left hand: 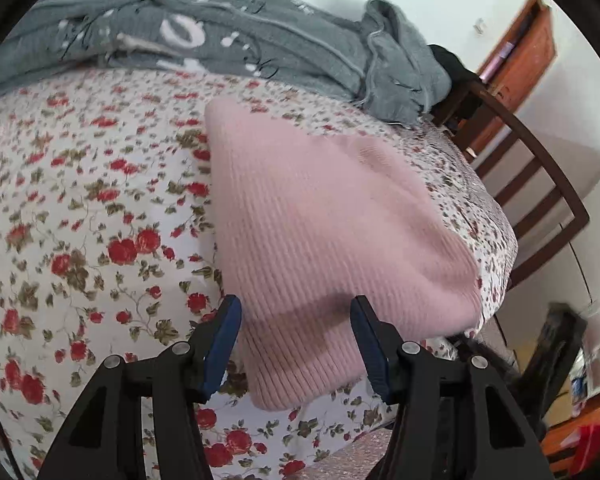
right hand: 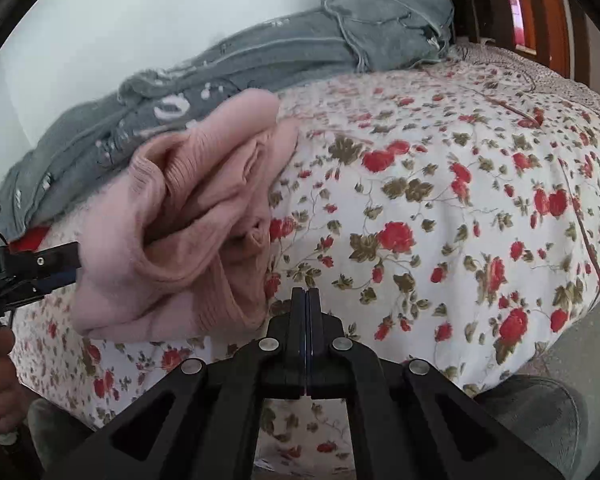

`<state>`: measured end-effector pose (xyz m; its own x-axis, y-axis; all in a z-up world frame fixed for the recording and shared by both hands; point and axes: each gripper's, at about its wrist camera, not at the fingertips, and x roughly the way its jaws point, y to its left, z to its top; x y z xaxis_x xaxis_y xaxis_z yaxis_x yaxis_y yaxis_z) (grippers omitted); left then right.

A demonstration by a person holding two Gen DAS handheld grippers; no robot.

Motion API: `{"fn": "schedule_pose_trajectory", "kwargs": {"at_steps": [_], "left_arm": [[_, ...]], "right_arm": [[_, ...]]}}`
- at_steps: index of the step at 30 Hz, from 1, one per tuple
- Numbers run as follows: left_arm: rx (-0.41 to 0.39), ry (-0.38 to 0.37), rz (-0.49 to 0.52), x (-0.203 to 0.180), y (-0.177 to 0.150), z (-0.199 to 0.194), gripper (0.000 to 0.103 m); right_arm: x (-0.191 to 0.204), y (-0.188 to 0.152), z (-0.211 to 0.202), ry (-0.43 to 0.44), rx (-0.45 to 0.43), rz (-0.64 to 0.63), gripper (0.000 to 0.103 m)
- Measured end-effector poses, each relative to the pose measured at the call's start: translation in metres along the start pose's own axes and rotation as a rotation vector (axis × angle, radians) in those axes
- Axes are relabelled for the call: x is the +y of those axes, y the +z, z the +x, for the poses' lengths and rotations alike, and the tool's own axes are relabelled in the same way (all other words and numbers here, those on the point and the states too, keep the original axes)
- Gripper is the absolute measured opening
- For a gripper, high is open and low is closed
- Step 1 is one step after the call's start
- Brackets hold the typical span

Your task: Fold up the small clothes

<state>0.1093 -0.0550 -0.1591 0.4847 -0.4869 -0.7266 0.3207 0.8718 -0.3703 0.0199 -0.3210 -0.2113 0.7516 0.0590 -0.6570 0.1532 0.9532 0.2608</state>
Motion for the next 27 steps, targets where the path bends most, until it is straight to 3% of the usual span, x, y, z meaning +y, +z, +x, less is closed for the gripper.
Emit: {"fn": "schedule_pose_trajectory", "kwargs": {"at_steps": [3, 4, 7, 8, 11, 15, 17, 18, 20, 22, 25, 27], "left_arm": [[0.011, 0.046, 0.074, -0.003, -0.008, -0.004, 0.055], [0.025, 0.049, 0.098, -0.004, -0.013, -0.003, 0.055], [0.075, 0.038, 0.150, -0.006, -0.031, 0.002, 0.055], [0.088, 0.036, 0.176, -0.009, -0.039, 0.005, 0.055], [0.083, 0.079, 0.225, -0.018, -0.050, 0.012, 0.055], [-0.004, 0.217, 0.214, -0.025, -0.048, 0.024, 0.051], [-0.030, 0.203, 0.198, -0.025, -0.046, 0.022, 0.026], [-0.071, 0.184, 0.193, -0.023, -0.046, 0.012, 0.023], [-0.156, 0.128, 0.170, -0.013, -0.046, -0.008, 0.018], [-0.113, 0.098, 0.133, 0.001, -0.046, -0.006, 0.018], [-0.071, 0.112, 0.100, 0.008, -0.052, 0.008, 0.018], [-0.063, 0.097, 0.096, 0.008, -0.055, 0.006, 0.019]], "right_arm": [[0.008, 0.012, -0.029, 0.034, -0.082, -0.054, 0.005], [0.012, 0.015, -0.035, 0.054, -0.096, -0.064, 0.011], [0.023, 0.021, -0.053, 0.113, -0.150, -0.088, 0.048], [0.029, 0.023, -0.054, 0.124, -0.159, -0.093, 0.051], [0.048, 0.031, -0.039, 0.125, -0.127, -0.123, 0.051], [0.061, 0.025, -0.007, 0.103, -0.069, -0.144, 0.048], [0.057, 0.023, 0.010, 0.097, -0.026, -0.130, 0.015], [0.053, 0.025, 0.011, 0.108, -0.013, -0.116, 0.008], [0.043, 0.027, -0.013, 0.152, -0.098, -0.085, 0.007], [0.038, 0.025, -0.024, 0.168, -0.134, -0.102, 0.006], [0.042, 0.013, 0.007, 0.112, -0.019, -0.135, 0.006], [0.042, 0.007, 0.014, 0.092, 0.001, -0.139, 0.006]]}}
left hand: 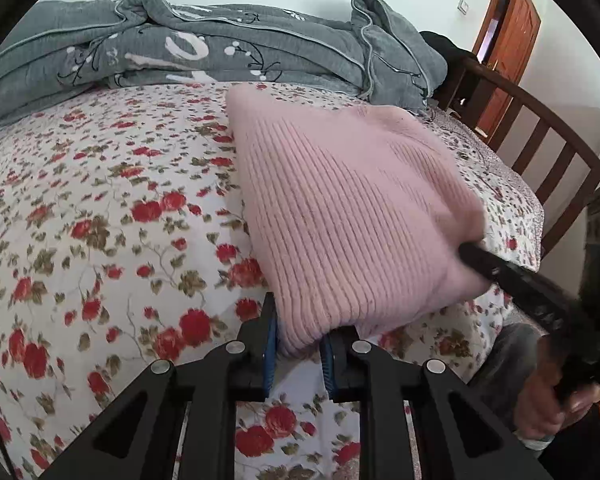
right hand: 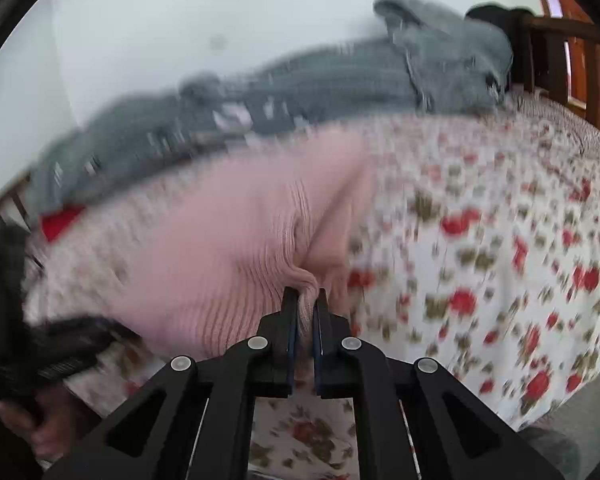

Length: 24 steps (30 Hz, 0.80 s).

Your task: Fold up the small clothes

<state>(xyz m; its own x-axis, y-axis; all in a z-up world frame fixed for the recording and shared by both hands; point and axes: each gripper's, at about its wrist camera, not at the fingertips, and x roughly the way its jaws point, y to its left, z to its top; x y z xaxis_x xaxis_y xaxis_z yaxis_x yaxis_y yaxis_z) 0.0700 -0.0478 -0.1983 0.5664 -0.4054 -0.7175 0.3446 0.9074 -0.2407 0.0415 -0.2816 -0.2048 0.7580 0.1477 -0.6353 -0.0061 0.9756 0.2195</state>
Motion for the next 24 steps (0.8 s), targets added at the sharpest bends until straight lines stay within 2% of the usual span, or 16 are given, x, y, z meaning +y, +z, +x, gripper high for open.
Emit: {"fn": "schedule_pose_trajectory", "kwargs": {"at_steps": [3, 5, 7, 10, 11, 15, 16, 17, 18, 19, 21, 23, 24], "left_arm": [[0.036, -0.022, 0.004, 0.003, -0.002, -0.006, 0.025], [0.042, -0.020, 0.029, 0.006, -0.004, -0.014, 0.036], [0.036, -0.017, 0.052, 0.012, -0.005, -0.027, 0.042], [-0.004, -0.029, -0.003, 0.028, 0.008, -0.044, 0.042], [-0.026, -0.019, -0.017, 0.031, 0.015, -0.049, 0.042], [-0.066, -0.027, -0.027, 0.022, 0.055, -0.047, 0.043], [-0.072, -0.023, -0.017, 0.017, 0.063, -0.043, 0.043], [-0.075, -0.015, -0.010, 0.011, 0.072, -0.038, 0.043], [-0.072, -0.013, -0.010, 0.007, 0.080, -0.032, 0.043], [-0.063, -0.017, -0.012, 0.003, 0.086, -0.025, 0.043], [-0.053, -0.036, -0.005, -0.004, 0.089, -0.015, 0.043], [-0.028, -0.031, -0.001, -0.008, 0.087, 0.001, 0.043], [0.021, -0.018, -0.005, -0.010, 0.084, 0.015, 0.043]], "right_arm": [[0.000, 0.004, -0.012, 0.029, -0.021, 0.004, 0.008], [0.002, 0.010, -0.021, 0.039, -0.037, -0.026, 0.016], [0.008, 0.019, -0.034, 0.020, -0.082, -0.073, 0.020], [0.018, 0.033, -0.048, -0.010, -0.167, -0.129, 0.038], [0.020, 0.038, -0.049, -0.011, -0.180, -0.140, 0.039], [0.030, 0.051, -0.023, -0.038, -0.142, -0.152, 0.038], [0.030, 0.051, -0.012, -0.069, -0.117, -0.155, 0.028], [0.029, 0.050, -0.003, -0.096, -0.094, -0.159, 0.009], [0.025, 0.046, 0.001, -0.119, -0.097, -0.152, 0.008], [0.017, 0.041, -0.004, -0.112, -0.144, -0.120, 0.008], [0.001, 0.034, -0.017, -0.041, -0.201, -0.063, 0.008], [-0.003, 0.029, -0.006, -0.078, -0.155, -0.063, 0.008], [-0.002, 0.023, 0.007, -0.115, -0.112, -0.075, 0.008]]}}
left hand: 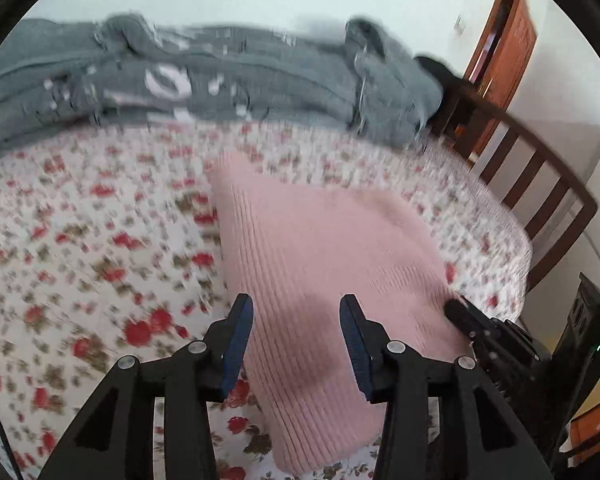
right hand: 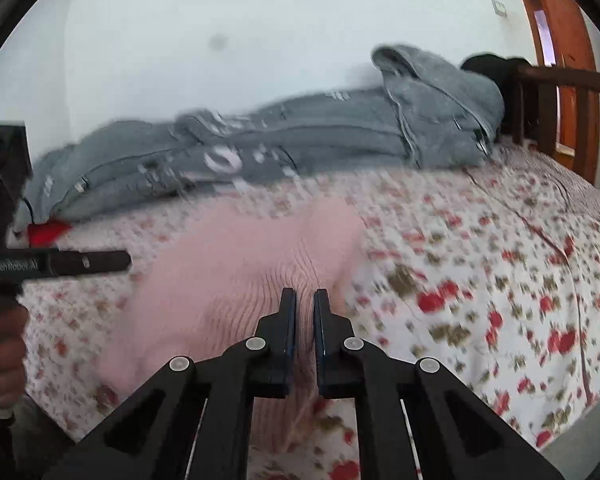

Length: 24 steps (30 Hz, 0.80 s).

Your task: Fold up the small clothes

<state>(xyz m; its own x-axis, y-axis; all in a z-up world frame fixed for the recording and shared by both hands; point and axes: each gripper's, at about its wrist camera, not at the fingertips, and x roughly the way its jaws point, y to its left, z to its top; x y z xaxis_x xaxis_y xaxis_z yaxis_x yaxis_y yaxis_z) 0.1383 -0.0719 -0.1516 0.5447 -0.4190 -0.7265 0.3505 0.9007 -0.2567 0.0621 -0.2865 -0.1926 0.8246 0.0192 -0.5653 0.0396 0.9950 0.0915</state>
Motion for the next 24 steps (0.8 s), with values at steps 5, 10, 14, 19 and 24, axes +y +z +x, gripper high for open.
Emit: {"fn": "schedule_pose_trajectory", "kwargs": {"at_steps": [5, 10, 14, 19, 24], "left_arm": [[0.067, 0.004, -0.043, 0.009, -0.008, 0.019, 0.052], [0.042, -0.024, -0.065, 0.021, 0.006, 0.007, 0.051], [0.058, -0.067, -0.105, 0.031, 0.028, 0.017, 0.052], [0.102, -0.095, -0.131, 0.047, 0.045, 0.039, 0.052], [0.155, -0.212, -0.193, 0.065, 0.034, 0.064, 0.064]], "right_arm": [[0.008, -0.006, 0.003, -0.048, 0.025, -0.088, 0.009], [-0.006, 0.027, -0.020, 0.072, 0.006, 0.001, 0.018], [-0.005, 0.054, -0.008, 0.083, 0.016, 0.041, 0.055], [-0.005, 0.067, 0.032, 0.053, 0.120, 0.090, 0.055], [-0.031, 0.043, 0.058, 0.022, 0.198, 0.126, 0.056]]}}
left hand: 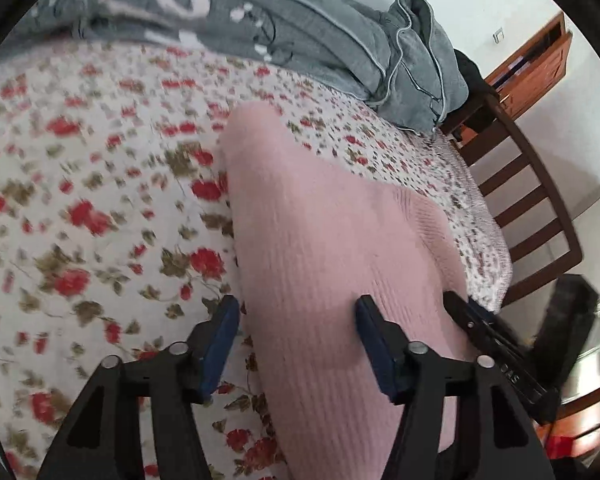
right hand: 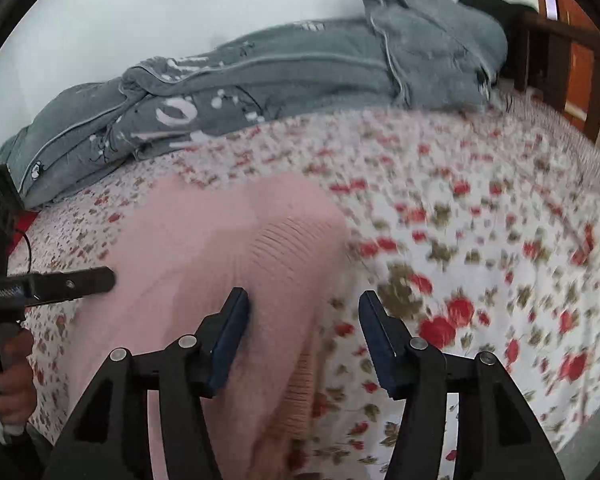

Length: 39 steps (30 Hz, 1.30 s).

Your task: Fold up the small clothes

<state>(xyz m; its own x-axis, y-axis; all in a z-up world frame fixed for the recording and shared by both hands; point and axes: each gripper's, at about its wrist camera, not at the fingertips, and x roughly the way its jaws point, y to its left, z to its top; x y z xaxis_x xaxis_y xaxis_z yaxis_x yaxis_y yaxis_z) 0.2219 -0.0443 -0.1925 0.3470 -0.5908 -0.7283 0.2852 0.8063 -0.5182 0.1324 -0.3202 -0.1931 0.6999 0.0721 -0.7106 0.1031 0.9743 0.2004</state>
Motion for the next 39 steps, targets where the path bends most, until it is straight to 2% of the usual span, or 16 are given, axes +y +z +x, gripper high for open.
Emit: {"fn": "schedule_pose_trajectory", "kwargs": {"at_steps": [2, 4, 7, 10, 12, 16, 20, 21, 22, 23, 24, 27, 31, 35, 39], "left_arm": [[0.010, -0.064, -0.043, 0.009, -0.001, 0.009, 0.065], [0.013, -0.085, -0.061, 0.010, -0.001, 0.016, 0.065], [0.010, -0.058, -0.027, -0.001, 0.001, 0.025, 0.065], [0.004, -0.036, -0.022, -0.007, 0.002, 0.029, 0.063], [0.000, -0.039, -0.037, -0.006, 0.002, 0.026, 0.058], [-0.009, -0.021, -0.041, -0.006, 0.003, 0.019, 0.047], [-0.019, 0.014, -0.027, -0.016, 0.006, 0.014, 0.042], [-0.024, 0.017, -0.018, -0.019, 0.007, 0.012, 0.041], [-0.029, 0.015, -0.013, -0.020, 0.007, 0.010, 0.040], [-0.037, 0.007, -0.011, -0.021, 0.008, 0.006, 0.039], [-0.042, -0.002, -0.012, -0.021, 0.009, 0.002, 0.039], [-0.059, -0.036, -0.025, -0.014, 0.012, -0.012, 0.038], [-0.112, 0.014, -0.023, 0.006, 0.025, -0.041, 0.038], [-0.147, 0.066, -0.075, 0.045, 0.051, -0.072, 0.038], [-0.156, 0.139, -0.077, 0.077, 0.077, -0.082, 0.038]], "right_arm": [[-0.010, 0.000, 0.005, 0.037, 0.038, 0.034, 0.056], [-0.014, 0.002, 0.007, 0.068, 0.057, 0.046, 0.056], [-0.016, 0.006, 0.015, 0.109, 0.081, 0.052, 0.056], [-0.023, 0.013, 0.026, 0.174, 0.124, 0.109, 0.056], [-0.027, 0.016, 0.031, 0.206, 0.151, 0.159, 0.057], [-0.023, 0.017, 0.034, 0.257, 0.174, 0.176, 0.057], [-0.029, 0.019, 0.052, 0.396, 0.240, 0.242, 0.061], [-0.032, 0.020, 0.054, 0.414, 0.252, 0.272, 0.057], [-0.033, 0.021, 0.054, 0.428, 0.254, 0.285, 0.049], [-0.032, 0.022, 0.052, 0.461, 0.256, 0.298, 0.034], [-0.031, 0.025, 0.048, 0.467, 0.249, 0.308, 0.031], [-0.012, 0.033, 0.034, 0.427, 0.203, 0.259, 0.029], [0.027, 0.049, 0.038, 0.462, 0.192, 0.215, 0.029], [0.075, 0.065, 0.063, 0.526, 0.202, 0.189, 0.028], [0.120, 0.078, 0.094, 0.553, 0.203, 0.148, 0.028]]}}
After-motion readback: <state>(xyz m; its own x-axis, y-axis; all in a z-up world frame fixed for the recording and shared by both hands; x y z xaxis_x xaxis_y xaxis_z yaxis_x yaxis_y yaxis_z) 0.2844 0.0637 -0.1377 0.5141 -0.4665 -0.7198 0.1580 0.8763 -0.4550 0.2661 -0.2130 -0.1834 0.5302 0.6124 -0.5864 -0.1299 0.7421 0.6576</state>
